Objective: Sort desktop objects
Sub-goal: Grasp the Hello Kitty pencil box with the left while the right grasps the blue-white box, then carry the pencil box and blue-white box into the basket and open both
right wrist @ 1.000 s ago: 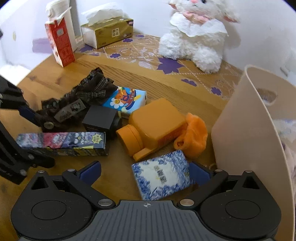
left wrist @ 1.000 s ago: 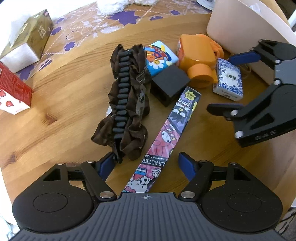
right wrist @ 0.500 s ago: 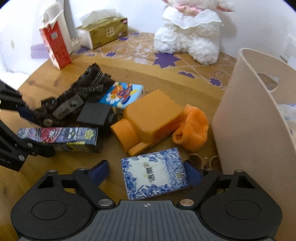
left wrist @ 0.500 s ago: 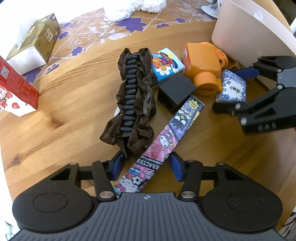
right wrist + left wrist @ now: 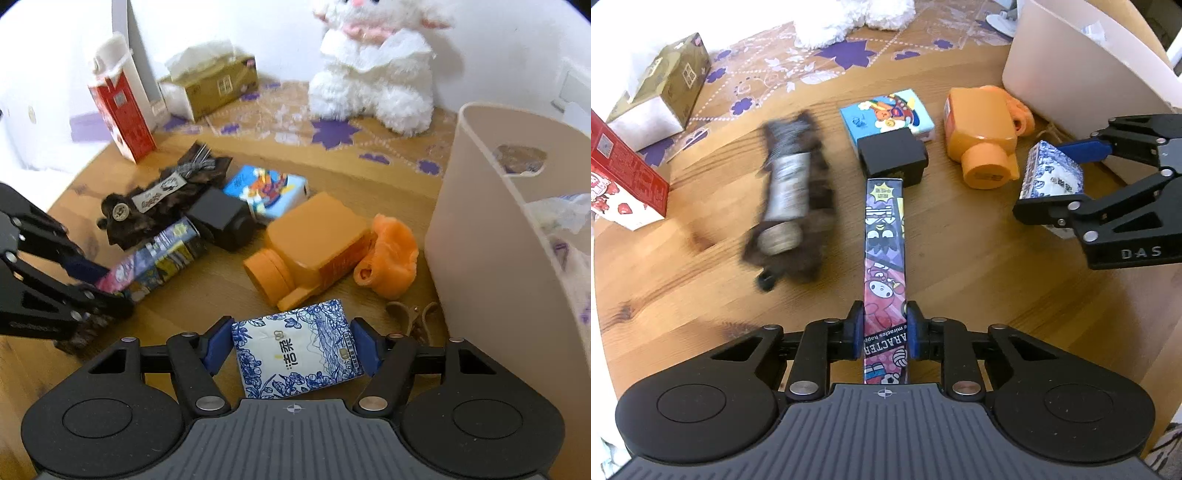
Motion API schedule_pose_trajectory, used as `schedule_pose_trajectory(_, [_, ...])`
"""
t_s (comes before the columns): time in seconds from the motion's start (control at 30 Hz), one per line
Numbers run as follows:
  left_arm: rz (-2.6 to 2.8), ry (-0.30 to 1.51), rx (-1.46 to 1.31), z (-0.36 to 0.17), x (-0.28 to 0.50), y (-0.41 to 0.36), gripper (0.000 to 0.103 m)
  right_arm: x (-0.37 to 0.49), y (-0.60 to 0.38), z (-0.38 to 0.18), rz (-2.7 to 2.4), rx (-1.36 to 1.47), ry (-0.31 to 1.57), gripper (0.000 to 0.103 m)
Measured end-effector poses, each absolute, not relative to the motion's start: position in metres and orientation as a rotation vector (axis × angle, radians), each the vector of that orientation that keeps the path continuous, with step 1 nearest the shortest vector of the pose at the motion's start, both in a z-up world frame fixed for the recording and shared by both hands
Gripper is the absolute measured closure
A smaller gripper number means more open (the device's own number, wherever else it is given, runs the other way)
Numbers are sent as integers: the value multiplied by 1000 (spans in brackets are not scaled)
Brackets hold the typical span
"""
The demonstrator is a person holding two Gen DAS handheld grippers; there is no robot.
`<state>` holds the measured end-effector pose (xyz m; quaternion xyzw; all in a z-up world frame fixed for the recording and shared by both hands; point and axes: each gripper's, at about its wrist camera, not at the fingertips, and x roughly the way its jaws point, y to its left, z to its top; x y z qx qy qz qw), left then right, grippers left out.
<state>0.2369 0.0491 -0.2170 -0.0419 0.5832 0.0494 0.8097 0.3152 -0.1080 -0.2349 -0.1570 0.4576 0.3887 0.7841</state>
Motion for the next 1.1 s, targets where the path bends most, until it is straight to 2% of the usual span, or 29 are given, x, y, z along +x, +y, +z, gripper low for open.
schedule_pose_trajectory(0.57, [73, 1139, -88, -181, 240, 25, 80, 306, -143, -192, 868, -278, 881, 37])
schedule_pose_trajectory(1.1, [-14, 1039, 18, -135, 286, -32, 80, 313, -210, -148, 819, -169, 786, 37])
